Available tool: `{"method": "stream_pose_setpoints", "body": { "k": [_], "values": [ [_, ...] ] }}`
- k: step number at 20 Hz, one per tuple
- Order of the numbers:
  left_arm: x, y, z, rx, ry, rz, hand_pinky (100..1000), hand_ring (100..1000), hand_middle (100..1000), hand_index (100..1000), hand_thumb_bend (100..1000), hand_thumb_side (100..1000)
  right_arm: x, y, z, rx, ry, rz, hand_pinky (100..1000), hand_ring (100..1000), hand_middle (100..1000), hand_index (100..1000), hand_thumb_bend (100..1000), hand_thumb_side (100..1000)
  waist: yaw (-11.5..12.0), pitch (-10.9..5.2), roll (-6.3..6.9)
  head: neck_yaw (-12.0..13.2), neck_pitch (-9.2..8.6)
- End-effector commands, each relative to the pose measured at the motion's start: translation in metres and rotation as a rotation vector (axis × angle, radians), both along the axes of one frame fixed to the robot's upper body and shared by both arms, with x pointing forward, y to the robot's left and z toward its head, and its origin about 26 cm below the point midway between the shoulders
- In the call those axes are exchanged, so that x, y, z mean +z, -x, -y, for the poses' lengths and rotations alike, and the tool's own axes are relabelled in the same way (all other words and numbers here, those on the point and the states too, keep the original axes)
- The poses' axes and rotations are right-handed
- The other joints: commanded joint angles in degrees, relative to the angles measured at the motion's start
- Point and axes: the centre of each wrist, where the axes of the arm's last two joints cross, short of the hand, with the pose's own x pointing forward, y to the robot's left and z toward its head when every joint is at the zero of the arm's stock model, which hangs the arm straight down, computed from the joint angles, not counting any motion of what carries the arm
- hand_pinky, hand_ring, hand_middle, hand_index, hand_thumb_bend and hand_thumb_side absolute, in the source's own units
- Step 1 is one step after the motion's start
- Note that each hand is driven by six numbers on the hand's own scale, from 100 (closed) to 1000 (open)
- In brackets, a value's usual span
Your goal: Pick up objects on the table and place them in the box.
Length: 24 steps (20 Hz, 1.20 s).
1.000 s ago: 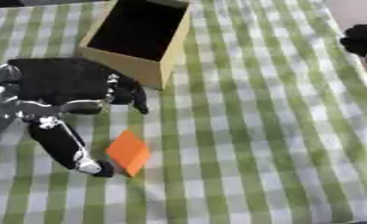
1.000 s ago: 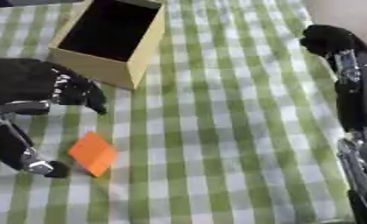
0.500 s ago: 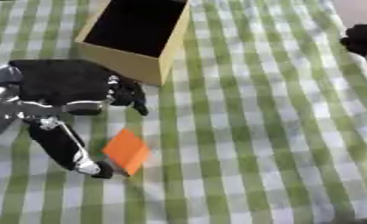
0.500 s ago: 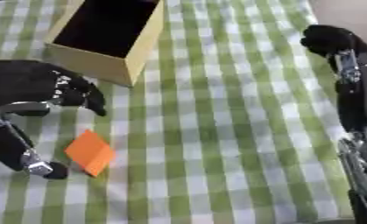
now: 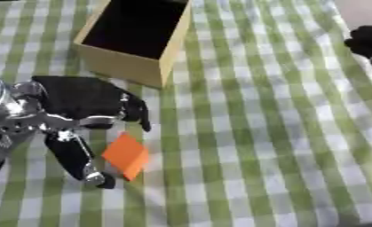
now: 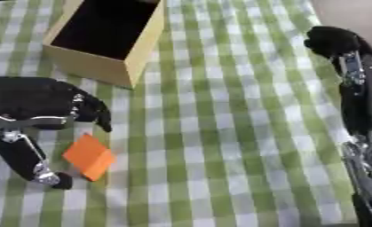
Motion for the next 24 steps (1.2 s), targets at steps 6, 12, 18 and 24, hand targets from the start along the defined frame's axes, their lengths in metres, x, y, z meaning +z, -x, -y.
{"method": "stream_pose_setpoints", "body": {
  "k": [6,12,18,24],
  "values": [
    [-0.013,-0.017,-0.001,0.034,-0.047,0.024,789,820,780,837,593,343,0.009,0.002,0.0,0.006,0.013,0.035,834,770,732,793,100,1000,-0.06,-1.08,-0.32,0.33,-0.64],
    [-0.02,-0.025,-0.001,0.047,-0.044,0.037,724,767,731,791,487,333,0.009,0.002,0.0,0.007,0.013,0.034,835,771,732,794,100,1000,-0.14,-1.06,-0.35,0.32,-0.62],
    [-0.019,-0.024,-0.002,0.054,-0.002,0.05,621,677,642,706,296,351,0.009,0.002,0.0,0.006,0.013,0.033,835,771,733,794,100,1000,-0.09,-1.1,-0.31,0.21,-0.53],
    [-0.006,-0.012,-0.001,0.027,0.013,0.054,653,706,684,743,377,398,0.008,0.003,0.001,0.004,0.015,0.028,836,772,733,795,100,1000,0.02,-1.25,-0.22,0.12,-0.44]
  ]
}}
